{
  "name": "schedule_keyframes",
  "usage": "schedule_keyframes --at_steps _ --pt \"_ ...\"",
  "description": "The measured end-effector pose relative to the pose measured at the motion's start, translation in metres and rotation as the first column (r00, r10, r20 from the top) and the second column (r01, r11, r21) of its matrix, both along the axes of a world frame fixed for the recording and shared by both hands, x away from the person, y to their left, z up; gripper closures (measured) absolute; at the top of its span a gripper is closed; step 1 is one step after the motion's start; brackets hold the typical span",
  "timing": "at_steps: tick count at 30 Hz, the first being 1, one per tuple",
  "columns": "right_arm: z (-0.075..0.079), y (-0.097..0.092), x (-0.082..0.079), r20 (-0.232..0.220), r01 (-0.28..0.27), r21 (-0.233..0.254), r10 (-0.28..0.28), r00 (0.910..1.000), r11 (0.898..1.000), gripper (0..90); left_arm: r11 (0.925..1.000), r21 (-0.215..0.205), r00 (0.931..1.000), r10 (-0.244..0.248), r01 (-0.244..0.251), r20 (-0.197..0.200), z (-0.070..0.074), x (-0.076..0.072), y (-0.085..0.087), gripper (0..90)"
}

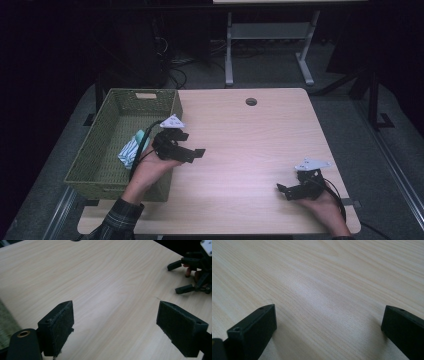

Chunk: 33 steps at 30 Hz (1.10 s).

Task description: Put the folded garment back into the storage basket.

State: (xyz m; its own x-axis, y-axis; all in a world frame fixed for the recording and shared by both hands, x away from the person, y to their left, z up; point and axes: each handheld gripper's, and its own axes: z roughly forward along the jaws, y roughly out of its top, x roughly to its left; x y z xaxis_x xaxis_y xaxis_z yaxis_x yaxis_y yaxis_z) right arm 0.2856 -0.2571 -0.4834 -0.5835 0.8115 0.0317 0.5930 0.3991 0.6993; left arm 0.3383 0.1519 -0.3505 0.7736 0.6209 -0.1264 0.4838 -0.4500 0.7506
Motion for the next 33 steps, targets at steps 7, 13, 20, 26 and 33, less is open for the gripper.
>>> schedule_keyframes --at_steps 7,13,20,26,33 --pt "0.0 0.0 0.0 0.0 0.0 0.001 0.0 1.0 1.0 0.0 0.9993 0.007 0.999 -0.036 0.036 0.028 -0.013 -0.009 -0.03 13.4" --pt "0.0 0.0 0.0 0.0 0.0 0.0 0.0 1.0 1.0 0.0 0.9987 0.033 0.9986 -0.039 0.038 0.035 -0.031 -0.014 -0.048 13.4" --pt "0.0 0.0 0.0 0.0 0.0 0.0 0.0 1.0 1.0 0.0 0.9966 0.078 0.9987 -0.029 0.026 0.041 -0.056 -0.014 -0.059 13.4" --pt "0.0 0.0 0.0 0.0 0.0 0.0 0.0 1.0 1.0 0.0 0.994 0.109 0.9998 -0.007 0.005 0.019 -0.081 -0.013 -0.063 13.0" --pt "0.0 0.0 0.0 0.0 -0.001 -0.001 0.001 1.0 1.0 0.0 0.9889 0.148 0.9998 -0.014 0.016 -0.014 -0.104 -0.013 -0.068 12.9"
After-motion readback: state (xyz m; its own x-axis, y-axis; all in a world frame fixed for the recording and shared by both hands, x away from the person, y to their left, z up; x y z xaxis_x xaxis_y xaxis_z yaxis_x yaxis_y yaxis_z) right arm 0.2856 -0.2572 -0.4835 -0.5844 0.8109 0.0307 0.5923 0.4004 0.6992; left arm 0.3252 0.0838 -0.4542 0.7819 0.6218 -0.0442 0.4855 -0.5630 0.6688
